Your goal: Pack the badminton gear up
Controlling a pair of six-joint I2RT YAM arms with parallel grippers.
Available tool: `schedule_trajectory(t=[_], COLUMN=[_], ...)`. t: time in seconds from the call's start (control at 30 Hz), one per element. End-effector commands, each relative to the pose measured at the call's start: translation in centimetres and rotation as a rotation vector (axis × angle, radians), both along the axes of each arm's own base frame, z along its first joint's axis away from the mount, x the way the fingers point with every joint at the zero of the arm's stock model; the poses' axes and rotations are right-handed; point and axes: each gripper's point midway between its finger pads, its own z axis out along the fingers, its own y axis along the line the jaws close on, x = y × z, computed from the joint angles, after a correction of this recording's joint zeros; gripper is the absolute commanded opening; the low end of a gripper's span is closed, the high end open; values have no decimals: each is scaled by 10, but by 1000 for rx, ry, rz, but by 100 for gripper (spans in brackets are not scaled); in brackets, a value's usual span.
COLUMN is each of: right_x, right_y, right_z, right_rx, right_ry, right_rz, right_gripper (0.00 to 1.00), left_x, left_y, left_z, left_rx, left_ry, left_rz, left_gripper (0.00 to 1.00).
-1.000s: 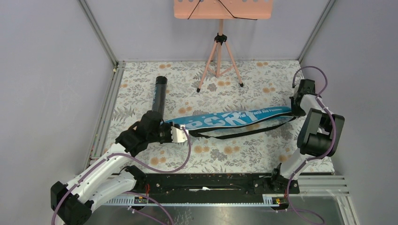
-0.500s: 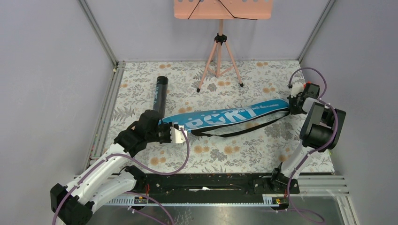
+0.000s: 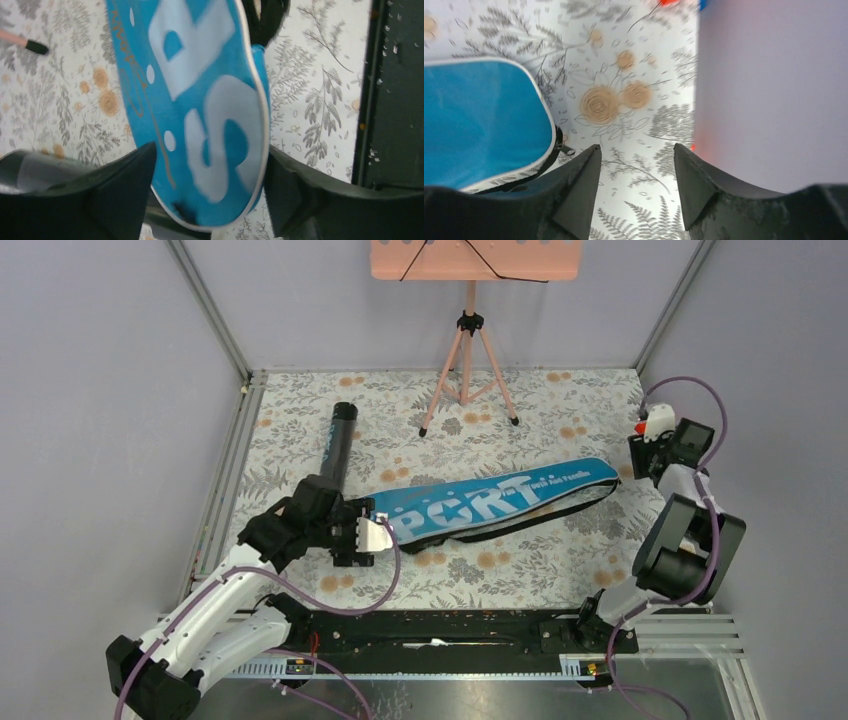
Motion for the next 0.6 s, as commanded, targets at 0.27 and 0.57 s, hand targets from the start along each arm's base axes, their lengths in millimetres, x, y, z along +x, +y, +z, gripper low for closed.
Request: schedule_trajectory(t=[0.27,0.57], right_x=[11,-28], right_y=[50,65], right_z=[142,164], right_rx=[215,591], right_ry=[-477,-571], right_rz=[9,-398], right_gripper=[100,100], left_x=[-27,141], left_y=[-35,-67], left_z=[69,241], left_rx=[-244,-987], left_ry=[59,35], left_rz=[-94,721], left_gripper=[99,99])
